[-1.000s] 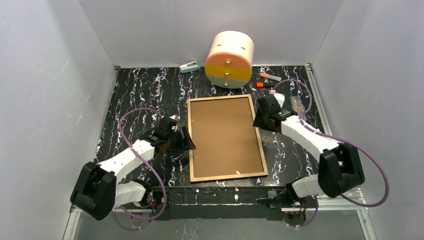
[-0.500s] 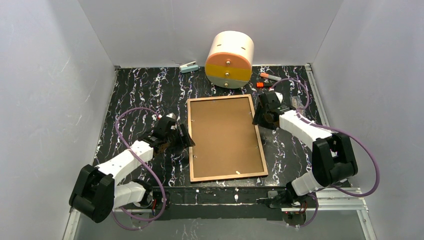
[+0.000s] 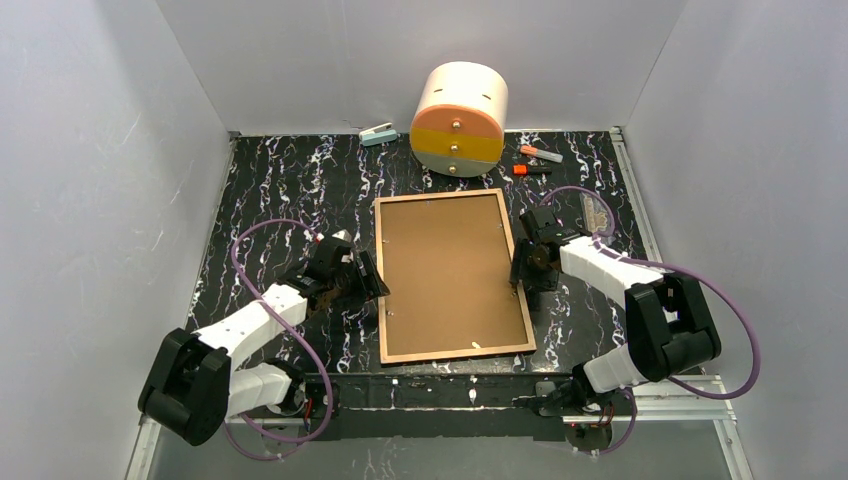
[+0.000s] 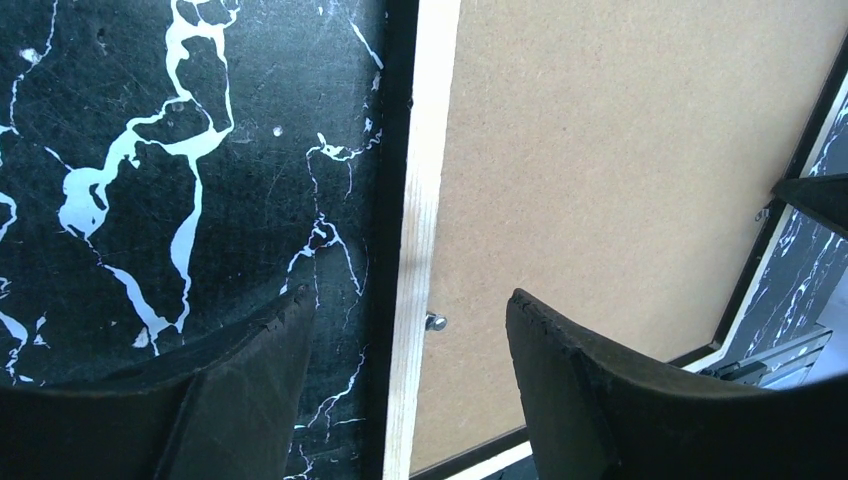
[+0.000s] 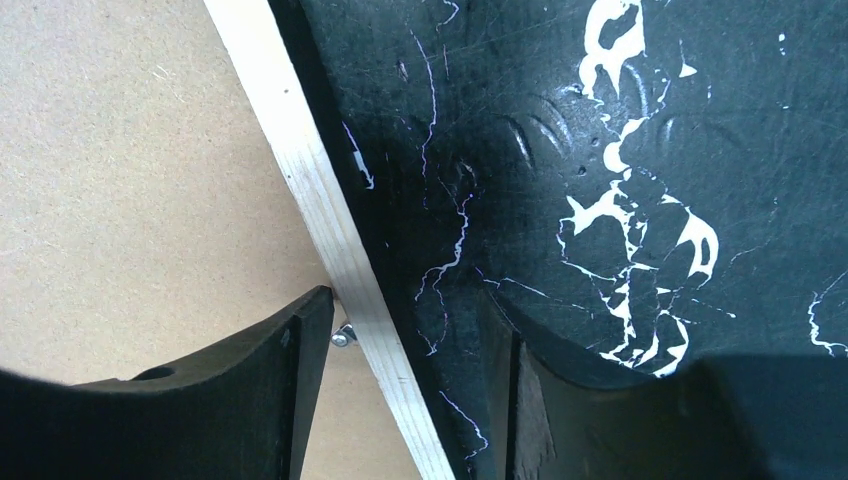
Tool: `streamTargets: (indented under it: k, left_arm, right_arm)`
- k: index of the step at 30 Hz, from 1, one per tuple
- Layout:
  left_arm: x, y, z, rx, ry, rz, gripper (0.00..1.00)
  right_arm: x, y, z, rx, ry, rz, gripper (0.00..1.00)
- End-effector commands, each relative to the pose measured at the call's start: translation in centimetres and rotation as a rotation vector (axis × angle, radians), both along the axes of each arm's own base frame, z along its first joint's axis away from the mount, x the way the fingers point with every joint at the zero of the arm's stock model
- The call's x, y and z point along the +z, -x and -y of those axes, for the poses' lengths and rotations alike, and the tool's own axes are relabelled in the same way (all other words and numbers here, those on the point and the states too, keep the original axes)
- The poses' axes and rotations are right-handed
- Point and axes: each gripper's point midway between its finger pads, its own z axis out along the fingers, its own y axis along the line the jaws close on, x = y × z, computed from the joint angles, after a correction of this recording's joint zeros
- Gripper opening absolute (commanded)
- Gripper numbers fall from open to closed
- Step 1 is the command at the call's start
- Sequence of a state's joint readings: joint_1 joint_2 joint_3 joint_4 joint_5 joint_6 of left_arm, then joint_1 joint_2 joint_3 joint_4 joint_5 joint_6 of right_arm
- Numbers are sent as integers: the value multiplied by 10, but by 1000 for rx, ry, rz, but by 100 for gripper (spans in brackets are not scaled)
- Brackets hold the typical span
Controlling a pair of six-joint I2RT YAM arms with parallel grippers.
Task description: Put the photo into the frame
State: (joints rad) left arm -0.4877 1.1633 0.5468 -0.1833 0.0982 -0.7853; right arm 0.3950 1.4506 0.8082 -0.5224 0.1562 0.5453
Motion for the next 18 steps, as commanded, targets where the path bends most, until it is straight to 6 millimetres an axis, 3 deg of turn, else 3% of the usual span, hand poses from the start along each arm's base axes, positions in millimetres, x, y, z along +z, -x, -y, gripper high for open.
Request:
streamTargets:
  k: [1,18]
  left_arm:
    - [-6,5,-1,-9,1,-18,68]
    - [-15,9,1,-7,9,-44,68]
  right_arm:
    - [-1,5,2,44,17,-15,62]
    - [-9,16,-9,134,-27,-77,37]
